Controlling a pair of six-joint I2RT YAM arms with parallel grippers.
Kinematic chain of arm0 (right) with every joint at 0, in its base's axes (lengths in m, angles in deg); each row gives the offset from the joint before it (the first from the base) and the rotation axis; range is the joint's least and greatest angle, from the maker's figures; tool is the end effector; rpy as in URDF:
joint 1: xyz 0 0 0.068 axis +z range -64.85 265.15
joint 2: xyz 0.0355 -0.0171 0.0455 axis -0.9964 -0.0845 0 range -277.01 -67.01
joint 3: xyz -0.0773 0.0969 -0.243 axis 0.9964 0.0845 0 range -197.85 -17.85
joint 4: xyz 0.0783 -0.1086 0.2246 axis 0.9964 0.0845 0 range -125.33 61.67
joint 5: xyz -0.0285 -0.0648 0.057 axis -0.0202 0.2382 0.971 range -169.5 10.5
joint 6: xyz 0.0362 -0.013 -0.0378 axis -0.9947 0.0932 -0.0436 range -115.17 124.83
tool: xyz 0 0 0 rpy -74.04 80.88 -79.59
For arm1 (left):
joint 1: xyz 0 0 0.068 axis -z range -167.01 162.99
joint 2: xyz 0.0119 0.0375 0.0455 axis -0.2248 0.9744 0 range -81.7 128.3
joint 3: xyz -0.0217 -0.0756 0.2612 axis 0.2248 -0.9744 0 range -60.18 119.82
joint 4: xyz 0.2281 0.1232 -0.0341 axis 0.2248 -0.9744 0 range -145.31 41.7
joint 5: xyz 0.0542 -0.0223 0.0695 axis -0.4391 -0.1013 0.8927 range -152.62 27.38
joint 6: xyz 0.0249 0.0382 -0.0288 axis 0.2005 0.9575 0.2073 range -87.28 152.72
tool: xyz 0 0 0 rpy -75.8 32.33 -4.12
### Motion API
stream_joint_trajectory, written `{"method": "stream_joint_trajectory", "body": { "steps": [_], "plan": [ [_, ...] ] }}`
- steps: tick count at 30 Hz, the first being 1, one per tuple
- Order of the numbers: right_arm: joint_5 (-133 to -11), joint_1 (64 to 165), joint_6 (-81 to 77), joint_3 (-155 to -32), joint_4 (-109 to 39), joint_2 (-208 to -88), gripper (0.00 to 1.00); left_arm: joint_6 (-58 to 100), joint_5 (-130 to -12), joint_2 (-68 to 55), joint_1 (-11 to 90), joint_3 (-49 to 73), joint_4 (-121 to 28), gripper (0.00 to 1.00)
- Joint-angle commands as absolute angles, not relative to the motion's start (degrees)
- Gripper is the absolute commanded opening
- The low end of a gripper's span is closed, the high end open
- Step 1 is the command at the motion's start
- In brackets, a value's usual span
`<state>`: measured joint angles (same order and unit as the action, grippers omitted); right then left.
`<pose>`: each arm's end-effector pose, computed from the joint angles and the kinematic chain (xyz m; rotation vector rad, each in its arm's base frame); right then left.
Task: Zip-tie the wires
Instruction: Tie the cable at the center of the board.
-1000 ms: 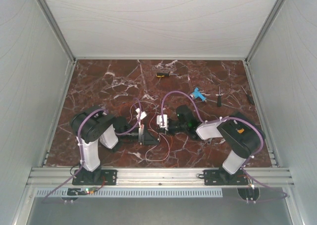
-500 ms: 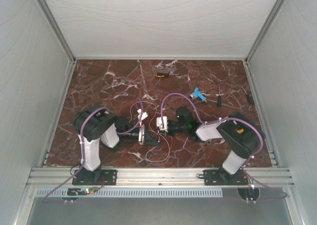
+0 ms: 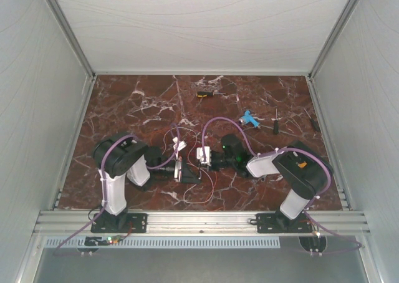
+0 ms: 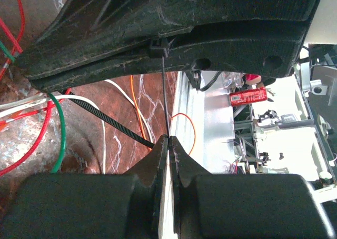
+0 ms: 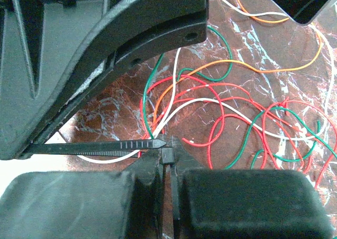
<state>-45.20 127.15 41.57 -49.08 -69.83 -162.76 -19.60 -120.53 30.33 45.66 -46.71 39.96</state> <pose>0.2062 0.2127 0.1290 -1.5687 1.3415 0.6802 0.1801 -0.1513 0.0904 0.5452 2.0396 -1.8627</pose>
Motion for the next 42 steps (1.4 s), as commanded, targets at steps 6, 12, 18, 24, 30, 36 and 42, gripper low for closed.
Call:
{"method": "stream_joint_trajectory", "body": {
  "steps": [6, 12, 18, 24, 30, 36, 42],
  "plan": [
    [-48.6, 125.2, 41.9, -49.6, -76.5, -163.6, 0.0, -20.7, -125.0, 30.7, 46.3, -47.9, 56.5, 0.0],
    [-47.9, 125.7, 43.2, -49.2, -76.4, -163.5, 0.0, -21.3, -125.7, 31.6, 46.3, -47.1, 56.5, 0.0],
    [-47.8, 126.1, 44.0, -49.5, -75.8, -164.1, 0.0, -21.6, -126.0, 31.8, 46.3, -46.8, 56.5, 0.0],
    [-48.0, 126.5, 44.6, -49.7, -74.9, -164.4, 0.0, -21.7, -126.4, 31.7, 46.0, -46.7, 56.5, 0.0],
    [-47.6, 126.6, 45.0, -49.7, -74.5, -164.3, 0.0, -22.1, -127.6, 31.8, 45.1, -46.6, 56.5, 0.0],
    [-47.5, 127.0, 45.6, -50.3, -73.3, -164.0, 0.0, -22.6, -129.7, 32.1, 45.0, -46.4, 56.5, 0.0],
    [-47.5, 127.4, 47.0, -51.6, -70.9, -164.2, 0.0, -23.7, -131.0, 33.1, 45.1, -46.1, 56.5, 0.0]
  ]
}}
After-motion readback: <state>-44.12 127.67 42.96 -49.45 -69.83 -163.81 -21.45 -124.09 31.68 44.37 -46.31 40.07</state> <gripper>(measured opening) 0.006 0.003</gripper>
